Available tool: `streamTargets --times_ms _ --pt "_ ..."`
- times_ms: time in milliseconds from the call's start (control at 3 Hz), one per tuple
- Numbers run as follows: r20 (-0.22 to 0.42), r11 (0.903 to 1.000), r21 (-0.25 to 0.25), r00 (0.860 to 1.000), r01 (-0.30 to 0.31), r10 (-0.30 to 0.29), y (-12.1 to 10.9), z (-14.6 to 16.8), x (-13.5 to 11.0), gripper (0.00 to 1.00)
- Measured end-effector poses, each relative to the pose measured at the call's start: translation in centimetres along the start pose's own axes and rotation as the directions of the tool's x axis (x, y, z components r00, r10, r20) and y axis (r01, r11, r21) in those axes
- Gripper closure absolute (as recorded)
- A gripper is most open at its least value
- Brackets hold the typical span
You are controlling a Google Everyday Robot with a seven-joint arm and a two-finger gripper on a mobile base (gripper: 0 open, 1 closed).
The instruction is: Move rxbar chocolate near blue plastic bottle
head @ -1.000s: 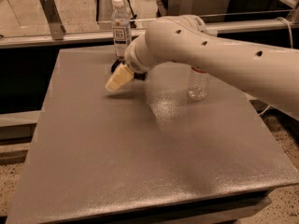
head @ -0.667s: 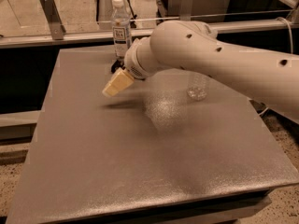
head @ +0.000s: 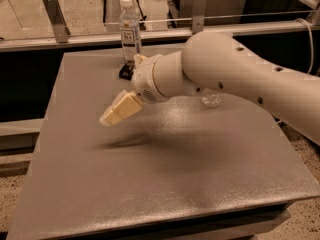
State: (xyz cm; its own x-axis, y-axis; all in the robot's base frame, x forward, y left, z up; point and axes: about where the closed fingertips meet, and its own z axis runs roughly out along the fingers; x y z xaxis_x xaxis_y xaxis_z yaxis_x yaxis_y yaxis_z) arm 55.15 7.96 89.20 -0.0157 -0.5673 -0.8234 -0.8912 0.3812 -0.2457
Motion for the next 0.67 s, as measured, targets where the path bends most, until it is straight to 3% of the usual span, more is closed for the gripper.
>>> streamTargets --times_ms 333,667 --pt "0.061 0.9969 -0.077 0.998 0.017 -0.012 3.1 -3.6 0.1 0.00" --pt "0.113 0.9955 -0.088 0.993 0.035 -0.025 4.0 -7.9 2.1 0.00"
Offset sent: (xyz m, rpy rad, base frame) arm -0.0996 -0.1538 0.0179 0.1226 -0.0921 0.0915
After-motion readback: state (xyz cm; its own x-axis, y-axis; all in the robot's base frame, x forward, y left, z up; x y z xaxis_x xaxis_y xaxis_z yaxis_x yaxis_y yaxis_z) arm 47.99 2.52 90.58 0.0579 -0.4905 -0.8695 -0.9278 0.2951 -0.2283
